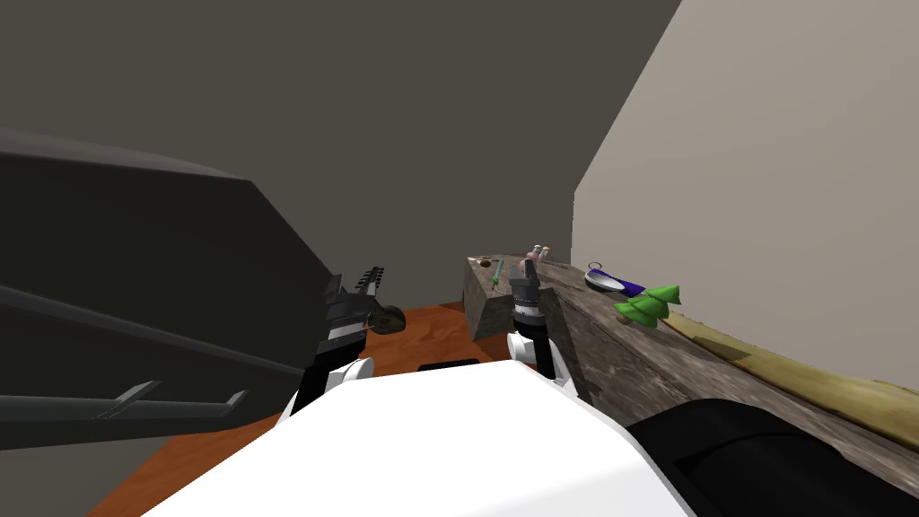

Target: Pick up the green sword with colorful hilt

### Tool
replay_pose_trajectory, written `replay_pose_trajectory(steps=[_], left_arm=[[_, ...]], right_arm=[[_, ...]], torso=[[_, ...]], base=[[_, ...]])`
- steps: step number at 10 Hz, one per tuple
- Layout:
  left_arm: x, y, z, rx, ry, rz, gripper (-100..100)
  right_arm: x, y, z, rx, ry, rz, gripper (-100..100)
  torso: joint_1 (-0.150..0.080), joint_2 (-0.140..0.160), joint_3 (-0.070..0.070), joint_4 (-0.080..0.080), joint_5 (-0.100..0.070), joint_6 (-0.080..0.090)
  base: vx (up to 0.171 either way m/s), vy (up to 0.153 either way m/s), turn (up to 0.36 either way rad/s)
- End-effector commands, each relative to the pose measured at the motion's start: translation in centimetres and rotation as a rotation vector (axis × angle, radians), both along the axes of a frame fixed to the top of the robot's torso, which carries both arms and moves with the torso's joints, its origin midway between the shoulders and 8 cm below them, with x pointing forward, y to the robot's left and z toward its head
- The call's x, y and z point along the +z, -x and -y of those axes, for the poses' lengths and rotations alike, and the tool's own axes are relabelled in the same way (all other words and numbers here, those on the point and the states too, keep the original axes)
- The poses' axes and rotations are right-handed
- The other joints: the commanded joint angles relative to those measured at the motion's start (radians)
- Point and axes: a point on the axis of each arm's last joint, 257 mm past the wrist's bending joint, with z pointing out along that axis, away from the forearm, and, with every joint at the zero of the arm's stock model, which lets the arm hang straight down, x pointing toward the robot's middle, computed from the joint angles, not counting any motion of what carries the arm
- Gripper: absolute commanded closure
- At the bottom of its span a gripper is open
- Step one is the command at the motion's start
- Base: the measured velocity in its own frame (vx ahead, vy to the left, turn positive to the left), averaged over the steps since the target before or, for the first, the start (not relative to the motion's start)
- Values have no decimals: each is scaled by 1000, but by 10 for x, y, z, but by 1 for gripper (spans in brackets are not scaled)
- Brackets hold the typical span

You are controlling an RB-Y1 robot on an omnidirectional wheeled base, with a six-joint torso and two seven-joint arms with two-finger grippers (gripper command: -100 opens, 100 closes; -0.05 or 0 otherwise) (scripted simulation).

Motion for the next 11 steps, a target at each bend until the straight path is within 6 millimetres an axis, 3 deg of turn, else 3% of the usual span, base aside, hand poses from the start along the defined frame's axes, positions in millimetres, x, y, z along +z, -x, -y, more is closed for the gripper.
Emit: replay_pose_trajectory(steps=[1,4,11], left_arm=[[0,0,0,0,0,0,0],[0,0,0,0,0,0,0],[0,0,0,0,0,0,0]], right_arm=[[-4,-5,5,12,-1,-20,-100],[-14,-16,21,25,-35,-64,-100],[-48,-49,81,29,-226,-190,-100]], torso=[[0,0,0,0,0,0],[2,2,1,0,0,0],[2,3,2,1,0,0]], base=[[-17,16,-25],[-37,34,-28],[-47,41,-30]])
